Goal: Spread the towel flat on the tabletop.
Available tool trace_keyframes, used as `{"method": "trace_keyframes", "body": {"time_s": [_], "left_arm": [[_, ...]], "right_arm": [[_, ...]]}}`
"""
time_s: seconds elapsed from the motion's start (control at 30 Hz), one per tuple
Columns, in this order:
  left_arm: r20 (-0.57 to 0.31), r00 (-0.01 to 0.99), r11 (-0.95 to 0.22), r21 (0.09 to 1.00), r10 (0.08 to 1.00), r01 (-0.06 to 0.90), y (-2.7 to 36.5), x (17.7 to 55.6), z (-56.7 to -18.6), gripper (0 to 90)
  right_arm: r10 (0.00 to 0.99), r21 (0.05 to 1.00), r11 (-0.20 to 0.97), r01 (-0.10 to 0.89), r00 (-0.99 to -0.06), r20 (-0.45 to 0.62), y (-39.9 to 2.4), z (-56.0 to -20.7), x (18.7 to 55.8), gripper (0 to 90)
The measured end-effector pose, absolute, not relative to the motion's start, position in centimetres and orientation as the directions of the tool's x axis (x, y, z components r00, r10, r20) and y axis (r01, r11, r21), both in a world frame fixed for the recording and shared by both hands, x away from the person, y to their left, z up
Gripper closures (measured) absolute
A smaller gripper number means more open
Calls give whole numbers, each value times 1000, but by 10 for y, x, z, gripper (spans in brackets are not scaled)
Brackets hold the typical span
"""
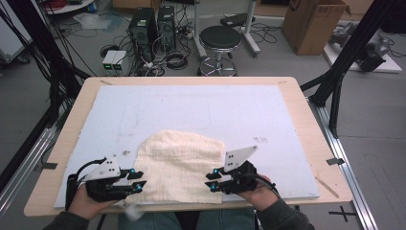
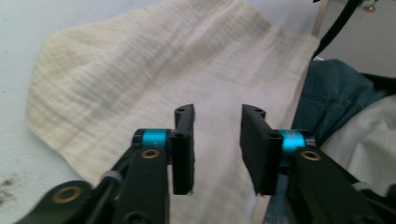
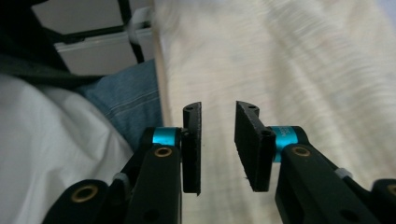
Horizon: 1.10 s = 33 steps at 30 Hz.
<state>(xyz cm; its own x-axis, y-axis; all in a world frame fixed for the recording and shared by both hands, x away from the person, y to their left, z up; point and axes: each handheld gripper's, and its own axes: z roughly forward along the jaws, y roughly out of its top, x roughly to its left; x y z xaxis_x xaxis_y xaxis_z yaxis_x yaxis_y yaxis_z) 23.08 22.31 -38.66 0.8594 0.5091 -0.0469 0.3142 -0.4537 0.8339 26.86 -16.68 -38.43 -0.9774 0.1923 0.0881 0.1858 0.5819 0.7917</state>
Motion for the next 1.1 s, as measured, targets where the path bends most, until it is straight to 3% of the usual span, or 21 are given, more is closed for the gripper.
{"method": "trace_keyframes", "body": {"time_s": [0.47,0.67,0.8,0.87,0.93,1.1], "left_arm": [[-55,748,-366,847,662,385,215,309,-402,552],[-38,745,-389,835,666,390,213,314,-411,545],[-22,748,-405,830,664,384,213,312,-412,529],[-18,747,-409,828,665,384,213,312,-412,521],[-18,747,-406,831,665,381,213,311,-411,518],[-24,741,-391,838,671,380,215,311,-410,516]], "right_arm": [[525,747,526,407,-846,92,-196,-399,377,622],[559,689,551,471,-821,114,-190,-421,400,605],[566,642,588,492,-817,107,-183,-432,406,680],[559,644,596,479,-824,96,-182,-432,406,791],[538,639,609,469,-837,102,-180,-432,405,839],[538,600,663,447,-842,32,-175,-415,413,848]]}}
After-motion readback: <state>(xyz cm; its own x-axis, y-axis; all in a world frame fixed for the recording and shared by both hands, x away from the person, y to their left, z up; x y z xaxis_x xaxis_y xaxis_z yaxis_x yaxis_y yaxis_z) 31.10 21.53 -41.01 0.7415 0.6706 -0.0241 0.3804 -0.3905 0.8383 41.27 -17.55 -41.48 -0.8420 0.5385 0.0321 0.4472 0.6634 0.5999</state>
